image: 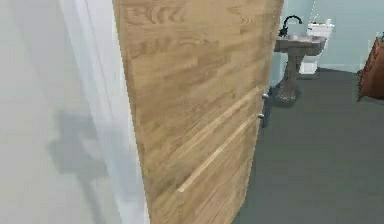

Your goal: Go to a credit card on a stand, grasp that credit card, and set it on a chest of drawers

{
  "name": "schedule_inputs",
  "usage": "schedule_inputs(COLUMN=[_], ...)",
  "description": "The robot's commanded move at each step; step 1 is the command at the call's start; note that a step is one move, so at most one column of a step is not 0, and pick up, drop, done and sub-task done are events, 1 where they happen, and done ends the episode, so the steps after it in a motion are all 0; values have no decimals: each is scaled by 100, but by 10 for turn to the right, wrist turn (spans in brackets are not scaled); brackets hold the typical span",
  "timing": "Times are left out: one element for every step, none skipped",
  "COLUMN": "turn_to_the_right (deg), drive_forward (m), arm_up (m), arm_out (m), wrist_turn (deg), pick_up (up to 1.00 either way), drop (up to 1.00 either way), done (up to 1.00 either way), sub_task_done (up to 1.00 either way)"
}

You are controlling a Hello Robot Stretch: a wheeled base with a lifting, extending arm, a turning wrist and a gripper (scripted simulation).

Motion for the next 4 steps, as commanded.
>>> schedule_inputs(turn_to_the_right=[450,30,0,30], drive_forward=[0,0,100,0], arm_up=[0,0,0,0], arm_out=[0,0,0,0], wrist_turn=[0,0,0,0], pick_up=[0,0,0,0], drop=[0,0,0,0], done=[0,0,0,0], sub_task_done=[0,0,0,0])
